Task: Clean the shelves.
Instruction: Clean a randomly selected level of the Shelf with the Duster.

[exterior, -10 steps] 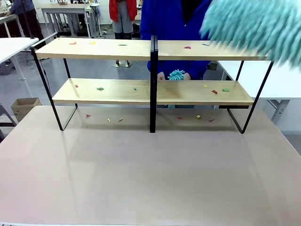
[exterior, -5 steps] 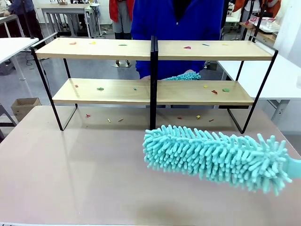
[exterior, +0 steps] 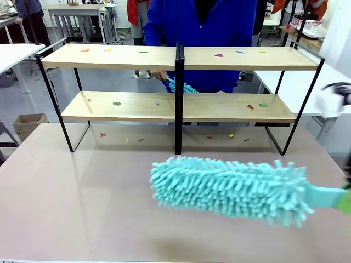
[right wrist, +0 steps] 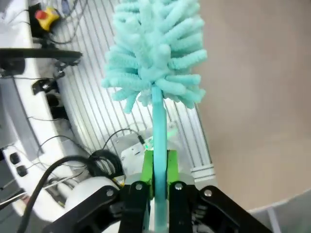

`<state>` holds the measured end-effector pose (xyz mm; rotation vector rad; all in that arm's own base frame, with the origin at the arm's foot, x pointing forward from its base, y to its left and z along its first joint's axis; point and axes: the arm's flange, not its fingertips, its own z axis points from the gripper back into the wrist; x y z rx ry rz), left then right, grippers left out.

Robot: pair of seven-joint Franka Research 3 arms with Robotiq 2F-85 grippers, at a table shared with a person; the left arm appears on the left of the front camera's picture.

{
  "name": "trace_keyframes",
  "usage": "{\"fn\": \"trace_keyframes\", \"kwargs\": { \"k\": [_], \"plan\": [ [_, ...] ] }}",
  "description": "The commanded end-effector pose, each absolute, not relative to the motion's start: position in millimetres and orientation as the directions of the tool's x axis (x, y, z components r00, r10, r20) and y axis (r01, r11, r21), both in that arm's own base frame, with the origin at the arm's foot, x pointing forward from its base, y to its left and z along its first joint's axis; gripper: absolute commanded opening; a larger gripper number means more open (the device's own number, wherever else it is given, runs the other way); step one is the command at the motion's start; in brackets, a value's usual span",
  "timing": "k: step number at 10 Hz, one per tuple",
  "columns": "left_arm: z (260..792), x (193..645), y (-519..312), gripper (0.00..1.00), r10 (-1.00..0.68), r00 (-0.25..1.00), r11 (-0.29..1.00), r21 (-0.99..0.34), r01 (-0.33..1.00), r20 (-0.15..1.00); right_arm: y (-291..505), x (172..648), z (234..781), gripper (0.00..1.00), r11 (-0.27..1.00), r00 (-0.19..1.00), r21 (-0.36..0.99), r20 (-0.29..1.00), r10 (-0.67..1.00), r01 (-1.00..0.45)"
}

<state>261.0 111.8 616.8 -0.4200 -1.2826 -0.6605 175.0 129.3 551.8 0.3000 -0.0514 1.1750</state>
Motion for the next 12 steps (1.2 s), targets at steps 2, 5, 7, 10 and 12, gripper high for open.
{"fn": "trace_keyframes", "kwargs": {
  "k": [2,5,7,10,12],
  "plan": [
    [617,261,112,1.00,-0.226,0.143,0.745,0.076,0.662,0.964,220,236,511,0.12,0.475,0.492,0.135,0.154,0.857,-0.870],
    [617,261,112,1.00,-0.226,0.143,0.745,0.076,0.662,0.964,260,245,483,0.12,0.508,0.519,0.124,0.087,0.850,-0.852],
    [617,261,112,1.00,-0.226,0.143,0.745,0.076,0.662,0.964,244,239,485,0.12,0.483,0.496,0.114,0.149,0.856,-0.868],
    [617,261,112,1.00,-0.226,0.143,0.745,0.076,0.662,0.964,288,273,456,0.12,0.630,0.629,0.063,0.191,0.754,-0.774],
    [617,261,112,1.00,-0.226,0.143,0.745,0.076,0.662,0.964,279,296,467,0.12,0.675,0.662,0.072,0.300,0.687,-0.734]
  ]
}}
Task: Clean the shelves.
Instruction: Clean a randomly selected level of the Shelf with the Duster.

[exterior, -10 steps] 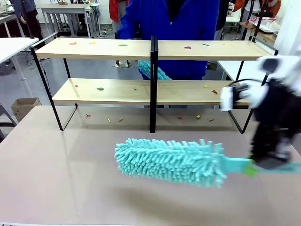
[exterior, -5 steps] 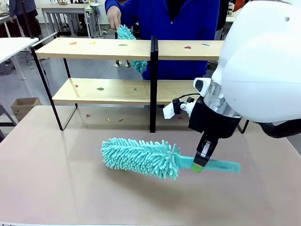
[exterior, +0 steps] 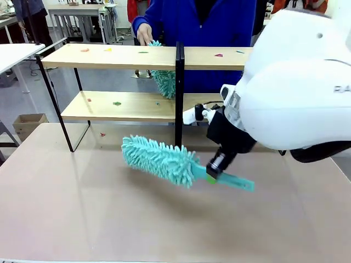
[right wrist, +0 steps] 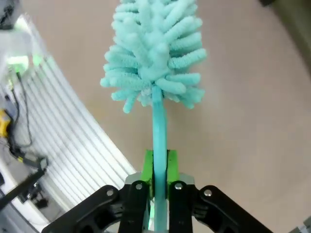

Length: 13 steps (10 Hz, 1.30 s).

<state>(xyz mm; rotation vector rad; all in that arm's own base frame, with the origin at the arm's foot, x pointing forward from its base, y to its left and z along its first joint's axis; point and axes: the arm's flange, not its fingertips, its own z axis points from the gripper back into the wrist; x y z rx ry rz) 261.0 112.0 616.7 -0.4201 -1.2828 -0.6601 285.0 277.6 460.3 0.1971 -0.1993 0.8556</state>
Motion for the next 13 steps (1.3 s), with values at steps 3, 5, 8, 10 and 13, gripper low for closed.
{"fn": "trace_keyframes", "kwargs": {
  "k": [3,5,8,10,13],
  "plan": [
    [617,261,112,1.00,-0.226,0.143,0.745,0.076,0.662,0.964,168,241,505,0.12,0.599,0.611,0.130,0.083,0.787,-0.790],
    [617,261,112,1.00,-0.226,0.143,0.745,0.076,0.662,0.964,108,207,518,0.12,0.602,0.613,0.131,0.075,0.786,-0.788],
    [617,261,112,1.00,-0.226,0.143,0.745,0.076,0.662,0.964,63,189,519,0.12,0.572,0.596,0.170,0.224,0.771,-0.803],
    [617,261,112,1.00,-0.226,0.143,0.745,0.076,0.662,0.964,66,195,511,0.12,0.565,0.599,0.200,0.218,0.771,-0.800],
    [617,261,112,1.00,-0.226,0.143,0.745,0.076,0.662,0.964,67,201,510,0.12,0.557,0.590,0.199,0.203,0.782,-0.806]
  ]
}}
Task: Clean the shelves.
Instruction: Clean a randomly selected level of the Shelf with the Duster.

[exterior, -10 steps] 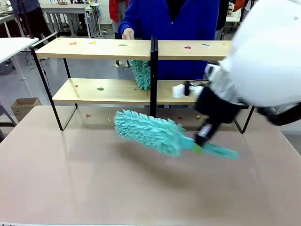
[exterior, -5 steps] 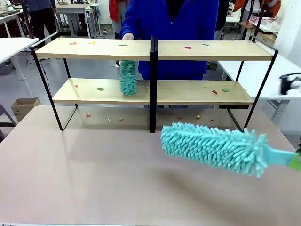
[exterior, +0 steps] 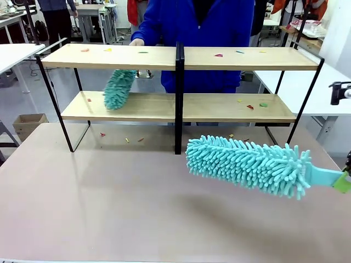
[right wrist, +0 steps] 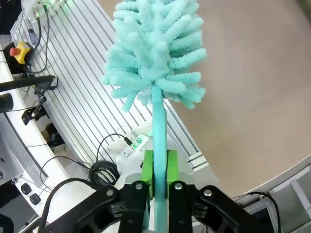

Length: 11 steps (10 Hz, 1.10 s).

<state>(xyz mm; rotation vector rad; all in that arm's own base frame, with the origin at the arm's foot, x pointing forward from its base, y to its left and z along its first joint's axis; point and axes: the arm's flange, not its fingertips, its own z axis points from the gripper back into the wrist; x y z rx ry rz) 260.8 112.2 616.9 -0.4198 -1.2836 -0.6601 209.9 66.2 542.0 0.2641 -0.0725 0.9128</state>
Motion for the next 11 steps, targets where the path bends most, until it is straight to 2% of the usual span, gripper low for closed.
{"fn": "trace_keyframes", "kwargs": {
  "k": [1,4,6,8,10,11],
  "plan": [
    [617,261,112,1.00,-0.226,0.143,0.745,0.076,0.662,0.964,70,202,509,0.12,0.557,0.591,0.204,0.192,0.783,-0.805],
    [617,261,112,1.00,-0.226,0.143,0.745,0.076,0.662,0.964,93,216,501,0.12,0.556,0.589,0.205,0.171,0.790,-0.805],
    [617,261,112,1.00,-0.226,0.143,0.745,0.076,0.662,0.964,145,238,485,0.12,0.602,0.620,0.150,0.141,0.772,-0.784],
    [617,261,112,1.00,-0.226,0.143,0.745,0.076,0.662,0.964,191,259,465,0.12,0.695,0.699,0.075,0.122,0.705,-0.715],
    [617,261,112,1.00,-0.226,0.143,0.745,0.076,0.662,0.964,240,262,448,0.12,0.783,0.777,0.041,0.164,0.608,-0.621],
    [617,261,112,1.00,-0.226,0.143,0.745,0.076,0.662,0.964,269,263,437,0.12,0.777,0.770,0.058,0.202,0.606,-0.627]
  ]
}}
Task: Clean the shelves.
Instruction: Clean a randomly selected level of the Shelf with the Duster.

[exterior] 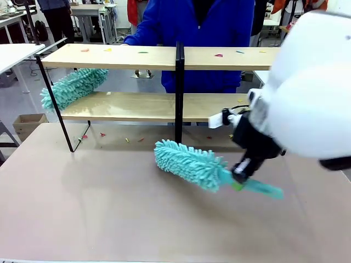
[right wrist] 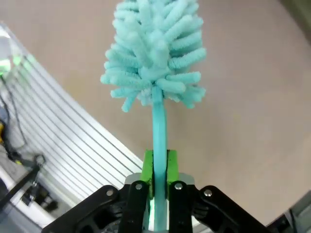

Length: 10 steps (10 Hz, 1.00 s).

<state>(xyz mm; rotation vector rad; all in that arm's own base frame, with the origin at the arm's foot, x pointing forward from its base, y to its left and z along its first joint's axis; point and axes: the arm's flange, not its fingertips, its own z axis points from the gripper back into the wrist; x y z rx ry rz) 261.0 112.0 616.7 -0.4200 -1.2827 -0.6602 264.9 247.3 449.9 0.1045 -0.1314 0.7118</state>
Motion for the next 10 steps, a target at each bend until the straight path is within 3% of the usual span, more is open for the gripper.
{"fn": "trace_keyframes", "kwargs": {
  "k": [1,2,3,4,5,7,10],
  "plan": [
    [617,261,112,1.00,-0.226,0.143,0.745,0.076,0.662,0.964,288,265,429,0.12,0.774,0.767,0.077,0.227,0.600,-0.629],
    [617,261,112,1.00,-0.226,0.143,0.745,0.076,0.662,0.964,295,264,427,0.12,0.784,0.776,0.082,0.238,0.583,-0.615],
    [617,261,112,1.00,-0.226,0.143,0.745,0.076,0.662,0.964,287,255,429,0.12,0.795,0.793,0.023,0.108,0.600,-0.606],
    [617,261,112,1.00,-0.226,0.143,0.745,0.076,0.662,0.964,287,260,428,0.12,0.774,0.767,0.063,0.203,0.608,-0.630],
    [617,261,112,1.00,-0.226,0.143,0.745,0.076,0.662,0.964,292,257,421,0.12,0.779,0.774,0.054,0.177,0.608,-0.624],
    [617,261,112,1.00,-0.226,0.143,0.745,0.076,0.662,0.964,313,286,423,0.12,0.792,0.784,0.124,0.295,0.546,-0.598],
    [617,261,112,1.00,-0.226,0.143,0.745,0.076,0.662,0.964,346,311,420,0.12,0.877,0.849,0.103,0.327,0.415,-0.469]
  ]
}}
